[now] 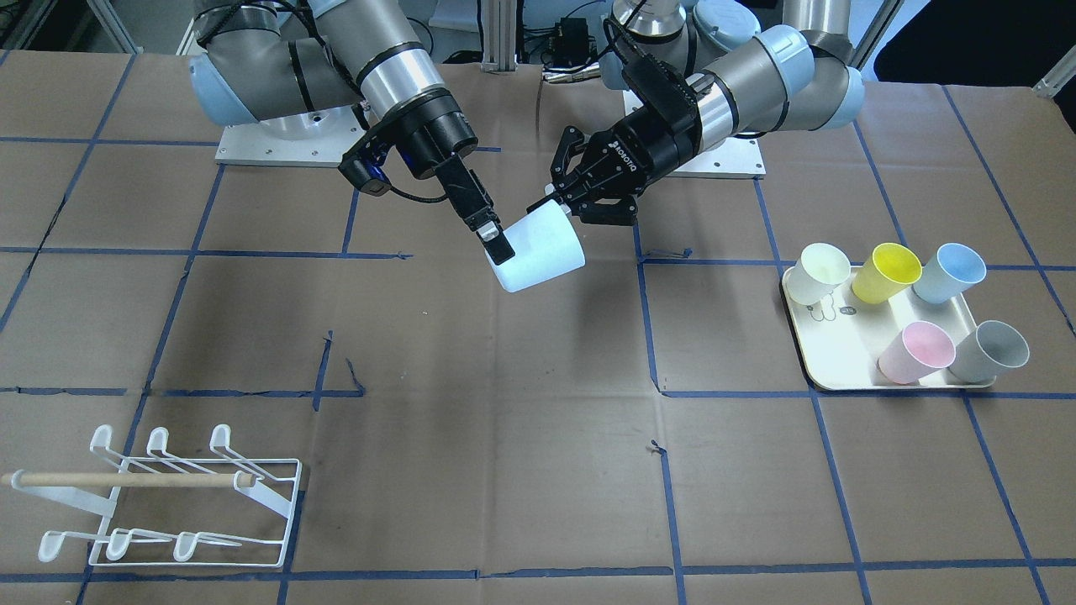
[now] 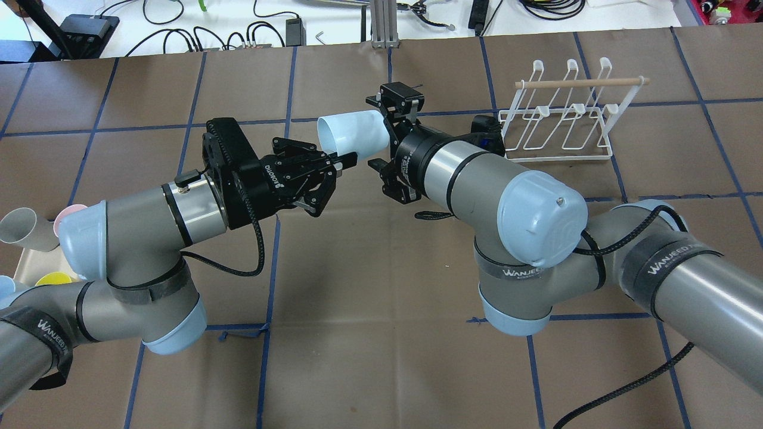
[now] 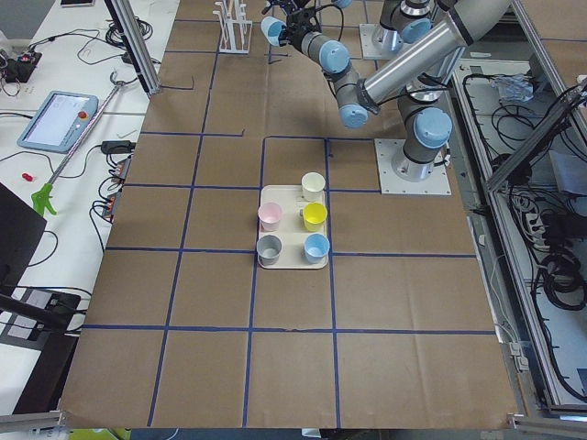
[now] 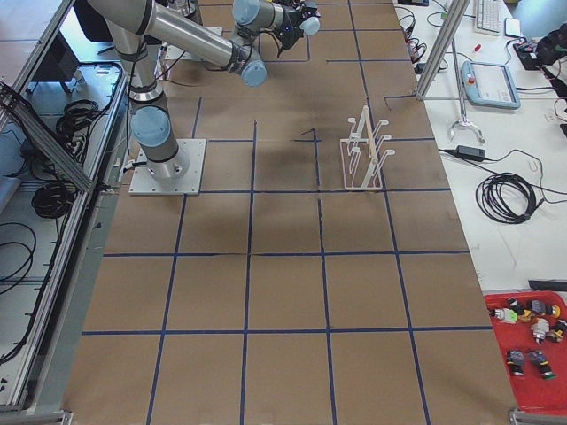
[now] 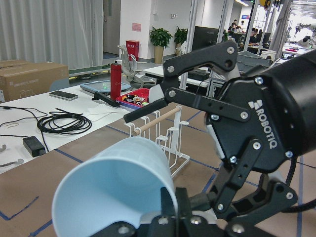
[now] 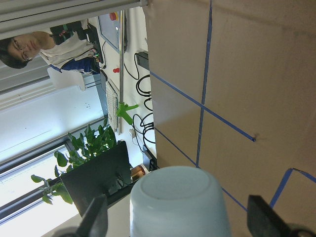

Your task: Transfer IKEA cup to right arm and place on rack

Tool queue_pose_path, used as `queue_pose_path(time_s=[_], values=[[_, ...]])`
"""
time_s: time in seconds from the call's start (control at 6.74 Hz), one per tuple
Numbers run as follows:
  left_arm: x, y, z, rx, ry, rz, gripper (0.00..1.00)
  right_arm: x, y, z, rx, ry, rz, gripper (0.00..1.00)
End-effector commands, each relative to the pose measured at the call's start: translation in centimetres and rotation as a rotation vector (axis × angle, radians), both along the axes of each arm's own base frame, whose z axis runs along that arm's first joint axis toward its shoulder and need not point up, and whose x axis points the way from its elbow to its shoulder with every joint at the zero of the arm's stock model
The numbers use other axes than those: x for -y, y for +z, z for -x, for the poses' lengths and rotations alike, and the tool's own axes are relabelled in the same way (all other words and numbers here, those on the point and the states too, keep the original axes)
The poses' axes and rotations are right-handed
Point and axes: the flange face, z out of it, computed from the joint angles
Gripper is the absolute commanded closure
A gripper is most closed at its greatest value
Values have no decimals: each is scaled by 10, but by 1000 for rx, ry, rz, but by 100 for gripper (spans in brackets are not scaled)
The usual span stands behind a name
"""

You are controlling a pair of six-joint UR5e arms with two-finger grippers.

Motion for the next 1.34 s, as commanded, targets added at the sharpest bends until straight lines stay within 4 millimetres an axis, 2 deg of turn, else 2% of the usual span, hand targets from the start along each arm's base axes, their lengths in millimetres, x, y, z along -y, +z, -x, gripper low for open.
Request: queue_pose_path(time_s=[0.0, 0.3, 0.45, 0.89, 1.04, 1.19], values=[[0, 1, -1, 1, 3, 3, 97, 5, -2, -8, -2, 8, -2, 1], [-1, 1, 0, 2, 2, 3, 97, 4, -1, -10, 0, 14, 0, 2], [-1, 2, 0, 2, 2, 5, 97, 2, -2, -12, -1, 20, -1, 6], [-1, 2, 0, 2, 2, 5, 96, 1, -3, -12, 2, 27, -6, 24], [-1, 2, 0, 2, 2, 5, 95, 2, -4, -12, 1, 31, -6, 40], [0, 2, 0, 2, 3, 5, 88, 1, -4, -12, 0, 31, -7, 46]])
